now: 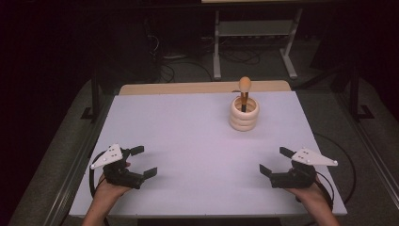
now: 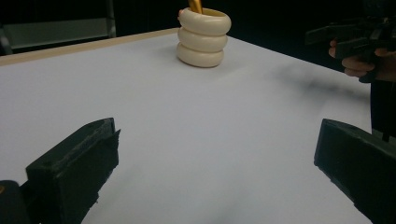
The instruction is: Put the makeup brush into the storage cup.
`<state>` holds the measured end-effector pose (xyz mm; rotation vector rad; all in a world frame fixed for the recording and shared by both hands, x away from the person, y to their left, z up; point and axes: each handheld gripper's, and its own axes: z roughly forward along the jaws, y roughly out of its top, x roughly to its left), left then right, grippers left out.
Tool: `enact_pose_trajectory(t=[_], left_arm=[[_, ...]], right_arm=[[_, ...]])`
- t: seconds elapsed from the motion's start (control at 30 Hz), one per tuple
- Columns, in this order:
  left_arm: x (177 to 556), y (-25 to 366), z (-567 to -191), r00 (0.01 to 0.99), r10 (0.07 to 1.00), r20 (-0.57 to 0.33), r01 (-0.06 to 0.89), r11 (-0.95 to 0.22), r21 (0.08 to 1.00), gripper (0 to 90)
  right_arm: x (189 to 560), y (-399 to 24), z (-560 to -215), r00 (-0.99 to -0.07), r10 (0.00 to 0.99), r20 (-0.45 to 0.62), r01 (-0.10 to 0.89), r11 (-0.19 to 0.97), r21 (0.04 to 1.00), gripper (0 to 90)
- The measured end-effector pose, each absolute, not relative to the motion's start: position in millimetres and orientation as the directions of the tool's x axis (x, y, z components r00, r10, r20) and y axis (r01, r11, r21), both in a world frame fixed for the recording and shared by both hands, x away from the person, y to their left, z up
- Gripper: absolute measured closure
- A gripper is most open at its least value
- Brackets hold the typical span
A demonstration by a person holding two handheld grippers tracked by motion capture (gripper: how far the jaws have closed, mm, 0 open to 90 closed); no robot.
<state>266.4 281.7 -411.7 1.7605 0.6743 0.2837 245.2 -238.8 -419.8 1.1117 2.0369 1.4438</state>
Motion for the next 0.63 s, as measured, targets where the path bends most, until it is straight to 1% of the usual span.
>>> enact_pose_trajectory(t=[0.3, 0.63], left_arm=[[266.3, 281.2, -413.4, 0.802, 0.578, -0.152, 0.299, -0.169, 0.939, 0.0], [268.7, 279.0, -417.0, 0.805, 0.576, -0.143, 0.308, -0.199, 0.930, 0.0]], right_arm=[[248.9, -234.8, -426.1, -0.615, 0.783, 0.093, 0.384, 0.194, 0.903, 0.0], [249.5, -236.8, -423.7, -0.618, 0.779, 0.106, 0.377, 0.176, 0.909, 0.0]])
